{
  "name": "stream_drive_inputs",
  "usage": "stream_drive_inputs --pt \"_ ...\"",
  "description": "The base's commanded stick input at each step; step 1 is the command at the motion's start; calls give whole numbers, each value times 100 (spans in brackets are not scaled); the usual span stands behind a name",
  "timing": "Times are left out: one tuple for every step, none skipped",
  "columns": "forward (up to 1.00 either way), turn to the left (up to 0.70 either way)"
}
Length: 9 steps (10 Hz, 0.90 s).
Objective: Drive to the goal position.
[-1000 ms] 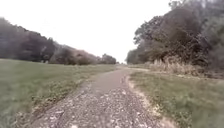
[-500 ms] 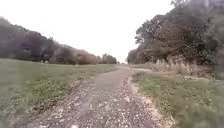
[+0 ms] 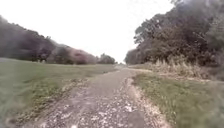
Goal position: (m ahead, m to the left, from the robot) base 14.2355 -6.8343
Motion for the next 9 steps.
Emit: stream_drive_inputs --pt "70 -12" --pt "70 -12" --pt "70 -12" --pt "70 -12" --pt "70 -8" --pt "70 -3" --pt "70 0" --pt "70 0" --pt "70 0"
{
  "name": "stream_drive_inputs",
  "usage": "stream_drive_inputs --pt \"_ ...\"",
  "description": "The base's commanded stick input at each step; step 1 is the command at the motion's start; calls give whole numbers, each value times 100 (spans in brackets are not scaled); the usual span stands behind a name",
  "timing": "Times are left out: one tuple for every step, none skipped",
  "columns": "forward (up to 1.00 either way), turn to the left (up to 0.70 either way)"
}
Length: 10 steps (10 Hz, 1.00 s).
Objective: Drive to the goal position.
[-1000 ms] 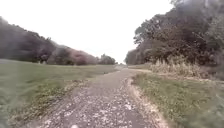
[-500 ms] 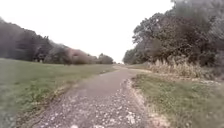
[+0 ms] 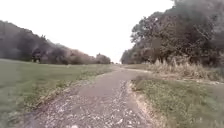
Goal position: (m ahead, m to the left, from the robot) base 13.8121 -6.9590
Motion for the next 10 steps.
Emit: stream_drive_inputs --pt "70 0" --pt "70 0" --pt "70 0" --pt "70 0" --pt "70 0" --pt "70 0" --pt "70 0" --pt "70 0" --pt "70 0" --pt "70 0"
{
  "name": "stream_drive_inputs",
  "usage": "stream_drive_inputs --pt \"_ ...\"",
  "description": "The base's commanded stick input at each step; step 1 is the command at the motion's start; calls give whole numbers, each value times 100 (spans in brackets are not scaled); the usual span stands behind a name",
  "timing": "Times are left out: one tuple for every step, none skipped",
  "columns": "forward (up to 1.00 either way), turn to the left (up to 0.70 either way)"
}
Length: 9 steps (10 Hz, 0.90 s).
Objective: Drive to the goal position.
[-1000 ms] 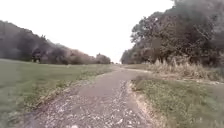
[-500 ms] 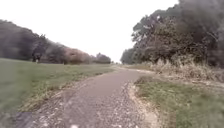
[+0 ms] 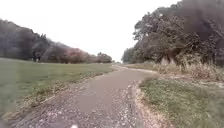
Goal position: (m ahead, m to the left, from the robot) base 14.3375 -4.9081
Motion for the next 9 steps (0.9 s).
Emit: stream_drive_inputs --pt "70 0" --pt "70 0" --pt "70 0" --pt "70 0" --pt "70 0" --pt "70 0" --pt "70 0" --pt "70 0" --pt "70 0"
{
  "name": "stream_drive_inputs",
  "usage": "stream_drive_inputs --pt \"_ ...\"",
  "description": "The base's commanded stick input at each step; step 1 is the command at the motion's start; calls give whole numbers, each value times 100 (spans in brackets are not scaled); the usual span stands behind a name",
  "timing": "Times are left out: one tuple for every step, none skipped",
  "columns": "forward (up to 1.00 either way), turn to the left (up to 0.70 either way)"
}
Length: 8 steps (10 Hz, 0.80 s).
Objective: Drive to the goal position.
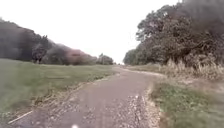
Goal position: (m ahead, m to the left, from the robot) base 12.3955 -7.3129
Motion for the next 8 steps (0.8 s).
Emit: stream_drive_inputs --pt "70 -5" --pt "70 -13" --pt "70 -13" --pt "70 -13" --pt "70 -13" --pt "70 -13" --pt "70 -13" --pt "70 -13"
